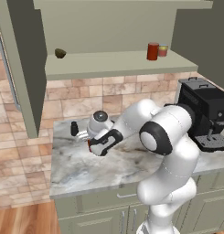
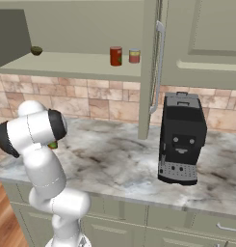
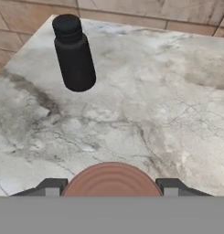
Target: Pick the cans from the counter and place them in their designated side in the cabinet.
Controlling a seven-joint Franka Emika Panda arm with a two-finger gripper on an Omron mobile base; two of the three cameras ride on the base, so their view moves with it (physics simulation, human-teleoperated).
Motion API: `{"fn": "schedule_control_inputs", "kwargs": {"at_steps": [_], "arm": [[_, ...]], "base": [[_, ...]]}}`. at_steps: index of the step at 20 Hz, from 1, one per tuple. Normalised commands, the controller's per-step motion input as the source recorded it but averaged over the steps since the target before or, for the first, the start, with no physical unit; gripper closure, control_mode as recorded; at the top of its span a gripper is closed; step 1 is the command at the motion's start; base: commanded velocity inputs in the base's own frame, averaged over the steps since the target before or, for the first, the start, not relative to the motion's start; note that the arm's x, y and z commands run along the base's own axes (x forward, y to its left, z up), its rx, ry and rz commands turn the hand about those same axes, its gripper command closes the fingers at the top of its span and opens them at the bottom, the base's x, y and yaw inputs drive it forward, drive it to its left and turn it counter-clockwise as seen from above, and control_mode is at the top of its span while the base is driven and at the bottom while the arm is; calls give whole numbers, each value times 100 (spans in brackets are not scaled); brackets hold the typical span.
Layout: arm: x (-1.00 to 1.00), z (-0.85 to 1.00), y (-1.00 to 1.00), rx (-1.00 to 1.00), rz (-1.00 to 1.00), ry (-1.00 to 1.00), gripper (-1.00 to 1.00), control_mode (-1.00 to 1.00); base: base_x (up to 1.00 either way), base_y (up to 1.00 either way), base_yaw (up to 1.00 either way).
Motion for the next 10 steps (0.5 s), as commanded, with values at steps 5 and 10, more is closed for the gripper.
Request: {"fn": "schedule_control_inputs", "kwargs": {"at_steps": [5,10], "arm": [[0,0,0,0,-1,0,100,-100],[-12,3,-9,0,0,-3,100,-100]], "base": [[0,0,0],[0,0,0]]}}
